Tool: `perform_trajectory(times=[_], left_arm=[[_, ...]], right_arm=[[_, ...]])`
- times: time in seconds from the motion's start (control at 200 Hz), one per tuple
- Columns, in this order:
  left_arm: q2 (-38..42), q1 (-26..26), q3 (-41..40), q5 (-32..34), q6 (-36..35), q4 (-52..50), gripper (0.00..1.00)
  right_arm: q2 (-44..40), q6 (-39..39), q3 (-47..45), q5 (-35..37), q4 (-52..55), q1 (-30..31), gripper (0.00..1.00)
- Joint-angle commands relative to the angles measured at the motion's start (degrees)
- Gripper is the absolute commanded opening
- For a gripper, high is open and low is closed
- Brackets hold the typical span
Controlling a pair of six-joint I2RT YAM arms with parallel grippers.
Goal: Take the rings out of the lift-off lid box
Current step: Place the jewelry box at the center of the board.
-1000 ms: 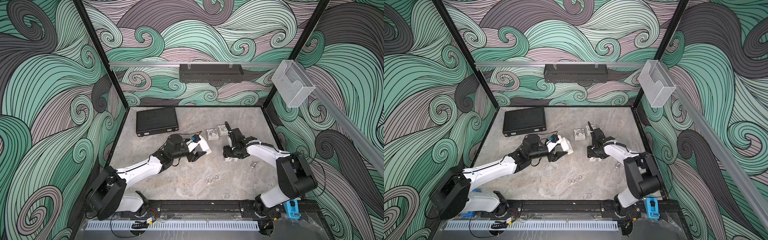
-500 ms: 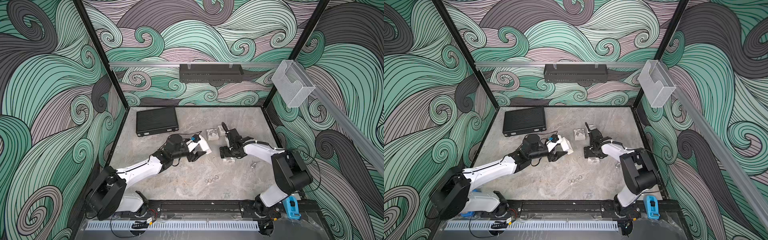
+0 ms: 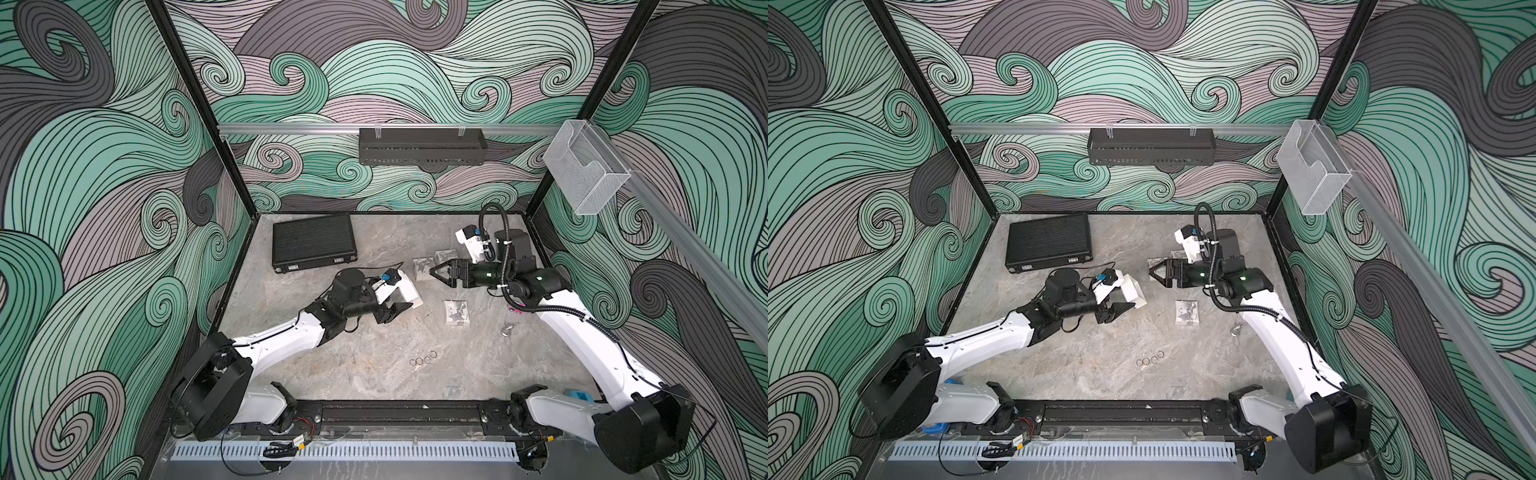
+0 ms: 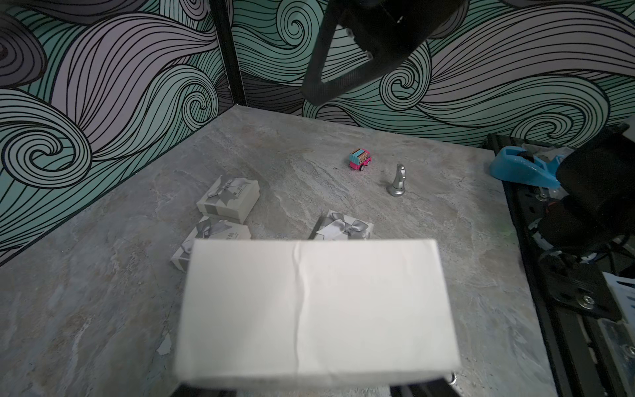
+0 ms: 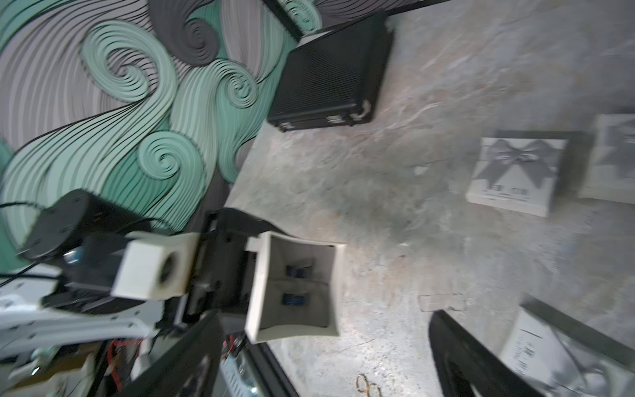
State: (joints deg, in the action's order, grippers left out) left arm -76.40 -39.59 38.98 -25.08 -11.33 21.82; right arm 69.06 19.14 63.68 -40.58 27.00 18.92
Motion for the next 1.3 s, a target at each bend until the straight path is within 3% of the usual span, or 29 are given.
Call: perform_trajectory(times=[0.0, 0.25, 0.356, 0.921, 1.297], left_arm=[[0.2, -0.6, 1.4, -0.3, 0.7, 1.3, 0.64], [0.2, -0.8, 1.6, -0.7, 0.8, 1.5, 0.64], [0.5, -0.9, 1.6, -0.6, 0.7, 1.3, 0.64], [0.8, -1.1, 2.2, -0.5, 0.2, 0.8, 0.64], [1.2, -1.2, 2.2, -0.6, 0.0, 0.4, 0.64]], right_arm=[[1.9, 3.1, 2.3, -11.9, -1.4, 1.4, 0.8], [8.6, 2.4, 5.0, -10.4, 0.7, 7.0, 0.52], [9.9, 2.4, 4.9, -9.7, 0.6, 7.9, 0.45], [11.3, 3.8, 3.3, -9.4, -0.6, 9.3, 0.33], [12.2, 4.7, 2.3, -8.9, -1.6, 9.7, 0.32]])
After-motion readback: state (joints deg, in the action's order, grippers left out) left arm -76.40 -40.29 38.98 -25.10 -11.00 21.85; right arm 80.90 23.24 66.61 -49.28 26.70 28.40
